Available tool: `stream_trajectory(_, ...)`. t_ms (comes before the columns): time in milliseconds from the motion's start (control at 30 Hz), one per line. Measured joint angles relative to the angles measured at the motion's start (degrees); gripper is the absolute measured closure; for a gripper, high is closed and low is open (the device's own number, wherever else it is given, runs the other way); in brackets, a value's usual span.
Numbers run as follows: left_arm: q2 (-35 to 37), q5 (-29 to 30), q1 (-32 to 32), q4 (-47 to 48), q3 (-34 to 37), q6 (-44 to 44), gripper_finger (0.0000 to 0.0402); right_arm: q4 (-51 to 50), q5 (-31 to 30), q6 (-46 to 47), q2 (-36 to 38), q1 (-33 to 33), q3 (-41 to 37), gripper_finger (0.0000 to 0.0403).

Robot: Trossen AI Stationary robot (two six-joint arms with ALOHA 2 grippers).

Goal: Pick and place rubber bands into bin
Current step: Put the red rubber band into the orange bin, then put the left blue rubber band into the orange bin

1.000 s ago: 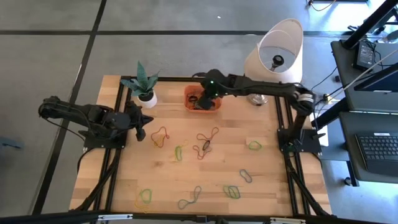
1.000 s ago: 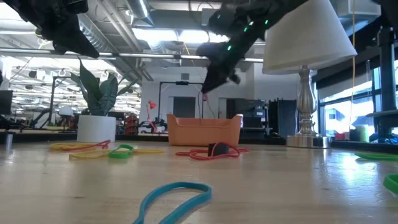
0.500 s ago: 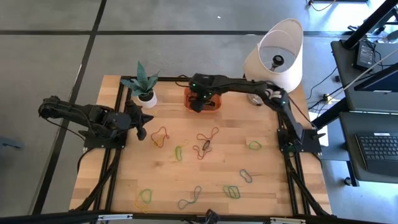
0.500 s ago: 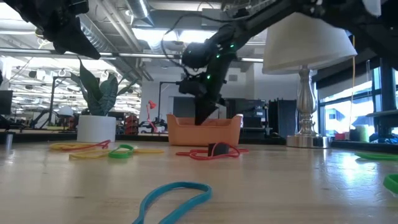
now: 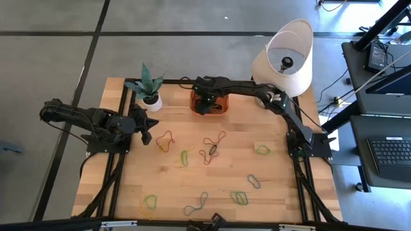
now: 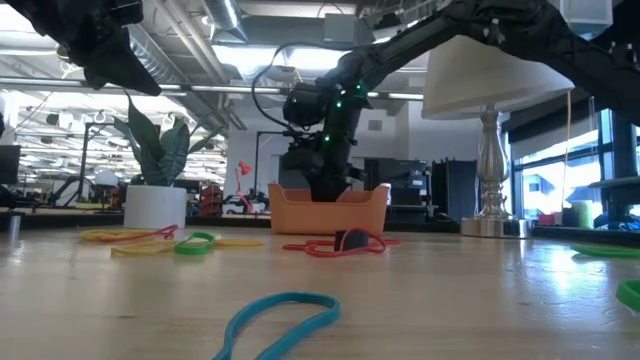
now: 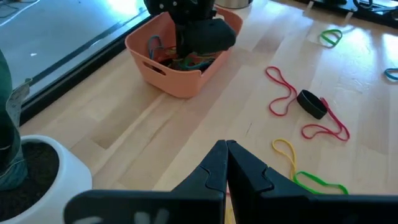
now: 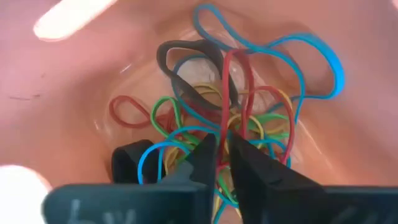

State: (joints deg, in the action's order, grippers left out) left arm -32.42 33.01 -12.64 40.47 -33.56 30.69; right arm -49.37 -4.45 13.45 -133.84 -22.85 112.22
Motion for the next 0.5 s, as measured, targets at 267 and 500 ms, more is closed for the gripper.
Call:
stream_trajectory(267,0.0,0.0,0.0,0.0,0.0,0.0,0.04,-2.2,0.0,1.3,0.0,-0.2,1.0,0.027)
stream_trajectory(500,0.0,0.0,0.0,0.0,0.0,0.0,0.04,-7.8,0.0,1.4,0.1,-0.2,7.2,0.0231)
